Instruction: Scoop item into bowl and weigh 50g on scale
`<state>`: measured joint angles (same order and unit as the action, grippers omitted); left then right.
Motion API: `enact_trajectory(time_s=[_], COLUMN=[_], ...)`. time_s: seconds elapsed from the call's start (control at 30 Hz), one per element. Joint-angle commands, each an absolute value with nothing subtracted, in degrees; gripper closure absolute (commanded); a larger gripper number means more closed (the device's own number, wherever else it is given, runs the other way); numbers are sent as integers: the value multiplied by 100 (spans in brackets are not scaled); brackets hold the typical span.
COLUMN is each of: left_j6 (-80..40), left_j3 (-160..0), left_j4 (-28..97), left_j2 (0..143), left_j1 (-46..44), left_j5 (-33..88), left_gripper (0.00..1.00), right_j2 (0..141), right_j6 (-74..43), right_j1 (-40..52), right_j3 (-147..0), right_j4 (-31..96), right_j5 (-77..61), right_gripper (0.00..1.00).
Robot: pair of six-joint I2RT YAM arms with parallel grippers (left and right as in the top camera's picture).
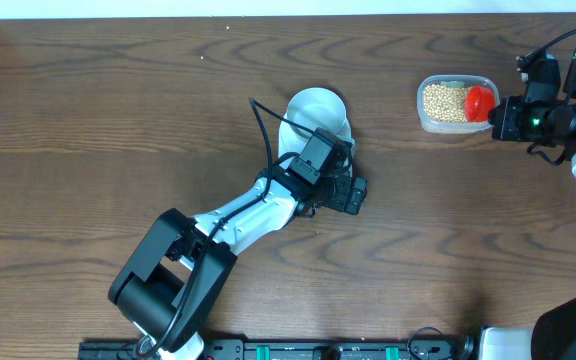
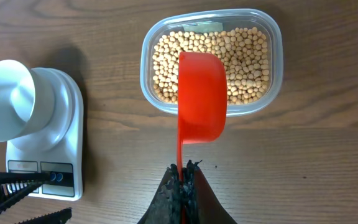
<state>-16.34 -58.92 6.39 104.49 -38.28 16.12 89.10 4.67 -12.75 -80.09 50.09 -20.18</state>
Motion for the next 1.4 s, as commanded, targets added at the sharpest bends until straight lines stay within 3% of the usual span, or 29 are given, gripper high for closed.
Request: enact_trajectory(time_s=[0.0, 1.37], left_j6=[-1678, -1938], left_j3=[-5946, -5946], left_j4=[714, 764], left_j2=[10558, 10680], left_j1=[-3778, -3656], left_j5=[1343, 1243], left_gripper=[6, 6], right_j2=[8912, 8912], right_j6=[523, 532], right_j1=[-1304, -1304], right_j3=[-8077, -8077], right_j4=[5024, 5103], right_j5=[-2117, -2117], right_gripper=[99, 99])
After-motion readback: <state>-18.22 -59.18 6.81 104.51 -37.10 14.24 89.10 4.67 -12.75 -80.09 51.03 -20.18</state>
